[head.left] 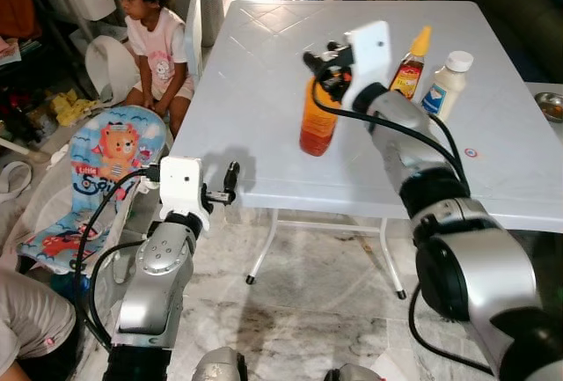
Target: Restocking fridge
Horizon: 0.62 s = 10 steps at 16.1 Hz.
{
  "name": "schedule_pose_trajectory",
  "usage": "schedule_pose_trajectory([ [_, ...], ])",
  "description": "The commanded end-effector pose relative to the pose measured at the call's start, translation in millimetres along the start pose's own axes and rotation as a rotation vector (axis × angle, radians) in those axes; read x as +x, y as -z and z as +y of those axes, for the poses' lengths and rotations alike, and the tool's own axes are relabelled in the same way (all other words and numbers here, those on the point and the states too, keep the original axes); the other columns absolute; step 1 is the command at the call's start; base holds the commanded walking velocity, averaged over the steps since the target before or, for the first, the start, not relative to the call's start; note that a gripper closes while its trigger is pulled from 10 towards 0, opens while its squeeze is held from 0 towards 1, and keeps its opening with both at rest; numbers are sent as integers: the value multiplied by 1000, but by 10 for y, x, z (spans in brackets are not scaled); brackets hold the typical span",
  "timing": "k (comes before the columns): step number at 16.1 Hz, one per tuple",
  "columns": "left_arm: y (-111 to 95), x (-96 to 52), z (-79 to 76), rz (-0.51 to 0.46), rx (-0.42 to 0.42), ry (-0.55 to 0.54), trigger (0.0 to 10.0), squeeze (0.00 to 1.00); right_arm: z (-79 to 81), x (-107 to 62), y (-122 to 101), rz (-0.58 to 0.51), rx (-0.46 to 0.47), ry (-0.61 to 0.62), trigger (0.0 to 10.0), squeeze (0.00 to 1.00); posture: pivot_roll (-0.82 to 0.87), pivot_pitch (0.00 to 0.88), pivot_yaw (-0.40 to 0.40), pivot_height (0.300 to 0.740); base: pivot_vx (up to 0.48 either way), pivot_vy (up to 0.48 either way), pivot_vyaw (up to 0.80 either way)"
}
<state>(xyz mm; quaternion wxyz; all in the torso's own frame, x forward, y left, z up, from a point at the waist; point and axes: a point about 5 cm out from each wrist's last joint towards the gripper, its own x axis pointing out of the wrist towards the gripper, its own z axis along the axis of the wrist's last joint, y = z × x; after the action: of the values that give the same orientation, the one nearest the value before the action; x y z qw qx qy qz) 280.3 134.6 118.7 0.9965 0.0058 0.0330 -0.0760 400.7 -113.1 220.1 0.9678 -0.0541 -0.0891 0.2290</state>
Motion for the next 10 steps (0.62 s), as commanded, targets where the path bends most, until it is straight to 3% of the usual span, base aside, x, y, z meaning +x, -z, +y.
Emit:
schedule_pose_trajectory([
  [1,-52,41,56,-22,15,-32,10000,0,-25,-48,-174,-103,-13,30,0,0,45,0,30,740,0,0,0],
  [2,-106,85,97,-43,30,-67,10000,0,28,-174,-279,-201,-88,39,0,0,37,0,34,740,0,0,0],
  [4,-137,93,127,-62,34,-95,10000,0,122,-312,-352,-263,-139,41,0,0,18,0,25,740,0,0,0],
  [6,-125,75,136,-69,29,-109,10000,0,220,-446,-395,-302,-149,62,0,0,11,0,17,740,0,0,0],
  [8,-87,46,125,-72,19,-132,10000,0,387,-667,-438,-365,-278,80,0,0,5,0,3,740,0,0,0],
  [10,-54,49,109,-66,11,-143,10000,0,463,-751,-410,-356,-287,98,0,0,-5,0,6,740,0,0,0],
])
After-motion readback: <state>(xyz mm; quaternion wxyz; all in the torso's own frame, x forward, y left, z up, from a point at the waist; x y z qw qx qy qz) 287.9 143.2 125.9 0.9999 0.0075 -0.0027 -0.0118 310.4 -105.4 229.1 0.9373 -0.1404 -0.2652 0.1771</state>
